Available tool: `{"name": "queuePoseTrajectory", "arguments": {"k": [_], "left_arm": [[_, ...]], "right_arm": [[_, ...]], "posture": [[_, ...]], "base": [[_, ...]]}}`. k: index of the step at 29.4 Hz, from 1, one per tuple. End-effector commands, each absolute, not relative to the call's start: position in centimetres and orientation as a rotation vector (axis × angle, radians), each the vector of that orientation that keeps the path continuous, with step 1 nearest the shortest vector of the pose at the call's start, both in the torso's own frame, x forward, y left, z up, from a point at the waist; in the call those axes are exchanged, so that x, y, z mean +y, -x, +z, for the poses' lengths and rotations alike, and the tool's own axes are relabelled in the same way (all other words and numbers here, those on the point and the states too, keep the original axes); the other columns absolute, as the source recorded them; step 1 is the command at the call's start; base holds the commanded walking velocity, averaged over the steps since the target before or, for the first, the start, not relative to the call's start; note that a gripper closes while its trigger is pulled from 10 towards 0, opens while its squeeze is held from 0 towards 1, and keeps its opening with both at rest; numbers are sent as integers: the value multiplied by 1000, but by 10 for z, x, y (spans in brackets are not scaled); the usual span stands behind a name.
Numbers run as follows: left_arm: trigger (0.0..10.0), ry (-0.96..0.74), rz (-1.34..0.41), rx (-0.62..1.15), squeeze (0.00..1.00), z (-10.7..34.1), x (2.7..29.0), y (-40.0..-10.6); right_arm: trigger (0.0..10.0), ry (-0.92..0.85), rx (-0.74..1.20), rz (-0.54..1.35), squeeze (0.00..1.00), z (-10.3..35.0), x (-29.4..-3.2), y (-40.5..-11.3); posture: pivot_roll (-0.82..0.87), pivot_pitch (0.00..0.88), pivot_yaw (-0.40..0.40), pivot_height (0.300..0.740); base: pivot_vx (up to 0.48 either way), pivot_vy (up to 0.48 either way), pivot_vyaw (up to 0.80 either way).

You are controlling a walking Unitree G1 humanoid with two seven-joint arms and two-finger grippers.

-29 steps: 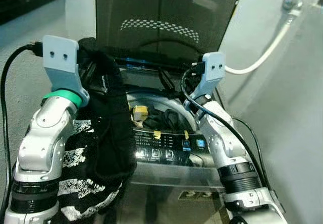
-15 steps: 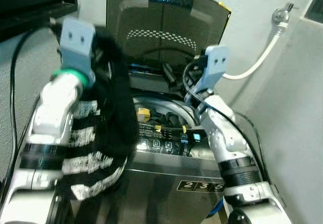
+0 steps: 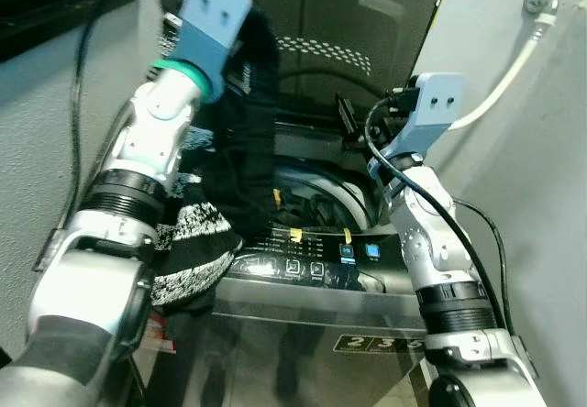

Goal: Clothes washing

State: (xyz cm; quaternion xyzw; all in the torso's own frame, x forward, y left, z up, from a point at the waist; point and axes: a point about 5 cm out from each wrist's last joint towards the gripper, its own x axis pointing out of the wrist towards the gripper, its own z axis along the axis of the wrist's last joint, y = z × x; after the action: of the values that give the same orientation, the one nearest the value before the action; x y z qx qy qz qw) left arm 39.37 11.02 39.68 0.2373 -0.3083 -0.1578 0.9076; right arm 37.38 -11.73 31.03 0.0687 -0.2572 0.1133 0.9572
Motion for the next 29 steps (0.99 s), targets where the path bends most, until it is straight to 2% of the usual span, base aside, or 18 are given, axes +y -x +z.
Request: {"name": "queuePoseTrajectory", "arguments": {"k": [1, 3, 5, 6, 7, 8, 9, 10, 12, 13, 14, 15, 16, 18, 19, 23, 25, 29], "left_arm": [[10000, -485, -629, -681, 0, 399, 75, -381], [10000, -580, -1004, -620, 0, 366, 42, -370], [10000, -580, -1004, -620, 0, 366, 42, -370], [10000, -627, -1110, -563, 0, 351, 37, -368], [10000, -627, -1110, -563, 0, 351, 37, -368], [10000, -710, -1155, -496, 0, 336, 38, -370], [10000, -710, -1155, -496, 0, 336, 38, -370], [10000, -806, -1149, -420, 0, 320, 44, -375], [10000, -806, -1149, -420, 0, 320, 44, -375], [10000, -892, -1087, -344, 0, 308, 53, -383], [10000, -892, -1087, -344, 0, 308, 53, -383], [10000, -1001, -955, -290, 0, 302, 68, -394], [10000, -1001, -955, -290, 0, 302, 68, -394], [10000, -1114, -718, -254, 0, 302, 96, -408], [10000, -1105, -638, -258, 0, 307, 108, -411], [10000, -1060, -590, -270, 0, 312, 115, -412], [10000, -889, -528, -329, 0, 327, 127, -411], [10000, -742, -497, -394, 0, 341, 137, -408]], "right_arm": [[10000, -120, -537, 165, 0, 310, -135, -373], [10000, -51, -527, 137, 0, 310, -151, -374], [10000, -51, -527, 137, 0, 310, -151, -374], [10000, -25, -518, 128, 0, 310, -159, -374], [10000, -25, -518, 128, 0, 310, -159, -374], [10000, -4, -506, 117, 0, 308, -167, -375], [10000, -4, -506, 117, 0, 308, -167, -375], [10000, 13, -495, 115, 0, 306, -172, -374], [10000, 13, -495, 115, 0, 306, -172, -374], [10000, 34, -483, 119, 0, 304, -175, -373], [10000, 34, -483, 119, 0, 304, -175, -373], [10000, 50, -474, 132, 0, 302, -177, -373], [10000, 50, -474, 132, 0, 302, -177, -373], [10000, 59, -467, 151, 0, 301, -177, -371], [10000, 54, -466, 168, 0, 301, -176, -370], [10000, 51, -463, 183, 0, 301, -175, -369], [10000, 54, -402, 247, 0, 292, -173, -367], [10000, 60, -304, 322, 0, 275, -170, -365]], "posture": [[-33, 0, -5, 740], [-32, 0, -2, 740], [-32, 0, -2, 740], [-33, 0, -3, 740], [-33, 0, -3, 740], [-32, 0, -4, 740], [-32, 0, -4, 740], [-33, 0, -9, 740], [-33, 0, -9, 740], [-34, 0, -12, 740], [-34, 0, -12, 740], [-30, 0, -12, 740], [-30, 0, -12, 740], [-29, 0, -11, 740], [-28, 0, -9, 740], [-30, 0, -6, 740], [-40, 0, -2, 740], [-41, 0, -7, 740]], "base": [[0, 0, 0], [0, 0, 0], [0, 0, 0], [0, 0, 0], [0, 0, 0], [0, 0, 0], [0, 0, 0], [0, 0, 0], [0, 0, 0], [0, 0, 0], [0, 0, 0], [0, 0, 0], [0, 0, 0], [0, 0, 0], [0, 0, 0], [0, 0, 0], [0, 0, 0], [0, 0, 0]]}}
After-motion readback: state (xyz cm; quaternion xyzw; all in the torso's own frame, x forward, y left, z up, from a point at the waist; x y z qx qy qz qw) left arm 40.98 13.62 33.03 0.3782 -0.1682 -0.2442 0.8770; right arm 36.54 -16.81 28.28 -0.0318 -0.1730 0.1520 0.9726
